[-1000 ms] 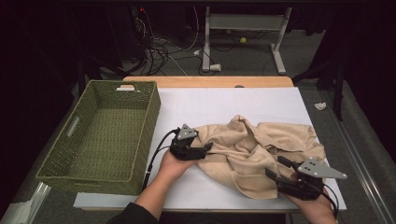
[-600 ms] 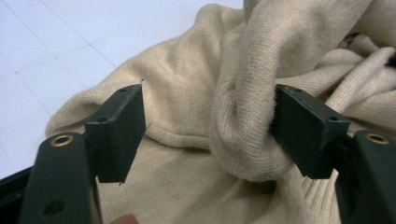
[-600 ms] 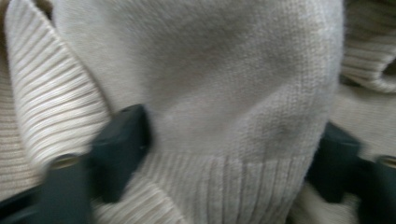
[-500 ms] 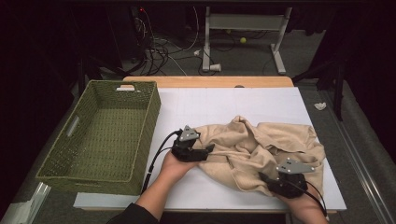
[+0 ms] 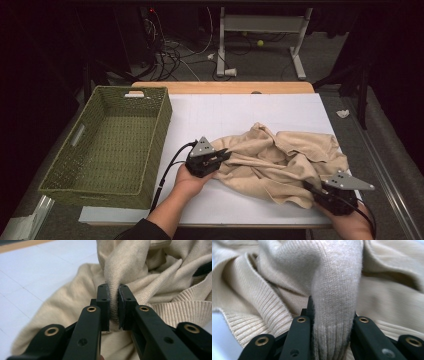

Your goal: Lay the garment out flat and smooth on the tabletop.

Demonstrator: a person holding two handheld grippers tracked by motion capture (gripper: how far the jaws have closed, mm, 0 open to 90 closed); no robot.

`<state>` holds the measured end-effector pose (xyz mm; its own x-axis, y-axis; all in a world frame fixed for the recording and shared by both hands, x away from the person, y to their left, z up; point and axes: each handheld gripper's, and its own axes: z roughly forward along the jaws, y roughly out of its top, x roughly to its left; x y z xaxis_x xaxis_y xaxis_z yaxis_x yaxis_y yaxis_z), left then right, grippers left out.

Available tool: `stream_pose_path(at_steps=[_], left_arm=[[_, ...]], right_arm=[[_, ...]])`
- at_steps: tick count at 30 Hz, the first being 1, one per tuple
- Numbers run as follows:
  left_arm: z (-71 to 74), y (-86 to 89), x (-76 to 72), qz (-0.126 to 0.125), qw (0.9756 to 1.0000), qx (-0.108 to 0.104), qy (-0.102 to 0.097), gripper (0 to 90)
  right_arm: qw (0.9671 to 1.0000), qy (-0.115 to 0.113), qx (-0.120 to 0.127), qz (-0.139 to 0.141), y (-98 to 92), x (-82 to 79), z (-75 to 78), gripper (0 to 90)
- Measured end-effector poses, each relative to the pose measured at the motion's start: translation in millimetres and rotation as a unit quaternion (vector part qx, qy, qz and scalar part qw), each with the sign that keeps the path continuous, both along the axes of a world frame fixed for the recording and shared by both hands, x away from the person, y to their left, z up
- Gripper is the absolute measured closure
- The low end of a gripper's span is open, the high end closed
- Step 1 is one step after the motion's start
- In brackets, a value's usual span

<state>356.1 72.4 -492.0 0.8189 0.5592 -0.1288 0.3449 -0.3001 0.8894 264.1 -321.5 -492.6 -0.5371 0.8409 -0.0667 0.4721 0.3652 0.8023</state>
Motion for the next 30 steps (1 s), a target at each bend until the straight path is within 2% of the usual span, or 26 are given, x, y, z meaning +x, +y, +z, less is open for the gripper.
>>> stream_pose_path(at_steps=[5, 9, 14, 16, 19, 22, 25, 27, 28, 30], left_arm=[[-1.0, 3.5, 4.2, 0.019, 0.9998, 0.006, -0.002, 78.6], [-1.3, 14.1, 10.2, 0.048, 0.9989, -0.001, 0.002, 79.3], [-3.3, 21.4, 14.8, 0.065, 0.9979, -0.003, 0.005, 79.3], [-3.4, 24.3, 16.5, 0.074, 0.9972, 0.001, 0.002, 79.4], [-3.4, 32.8, 20.5, 0.096, 0.9953, -0.008, 0.005, 79.5], [-4.2, 39.6, 24.0, 0.113, 0.9934, -0.011, 0.013, 79.4], [-8.9, 36.4, 25.4, 0.115, 0.9930, -0.003, 0.027, 79.0], [-10.5, 34.0, 24.9, 0.113, 0.9932, 0.001, 0.030, 76.8], [-10.1, 33.5, 24.2, 0.111, 0.9934, 0.003, 0.030, 72.3], [-6.7, 32.6, 20.4, 0.117, 0.9930, 0.006, 0.018, 63.0]], right_arm=[[0.9999, 0.000, 0.010, -0.013, -16.2, -4.5, -1.7, 76.5], [0.9994, -0.005, 0.005, -0.033, -27.7, -6.2, -1.9, 76.7], [0.9978, -0.015, 0.009, -0.063, -45.2, -9.3, -0.2, 76.8], [0.9976, -0.016, 0.010, -0.067, -47.9, -10.0, 0.2, 76.8], [0.9957, -0.024, 0.008, -0.089, -58.0, -12.4, 2.2, 76.9], [0.9931, -0.026, 0.027, -0.111, -69.1, -14.7, 3.1, 76.9], [0.9932, -0.026, 0.027, -0.110, -66.9, -15.3, 2.7, 76.8], [0.9947, -0.026, 0.026, -0.096, -61.6, -15.3, 2.5, 76.7], [0.9952, -0.025, 0.027, -0.091, -59.8, -15.5, 2.1, 76.7], [0.9957, -0.022, 0.031, -0.084, -57.5, -15.8, 1.1, 76.7]])
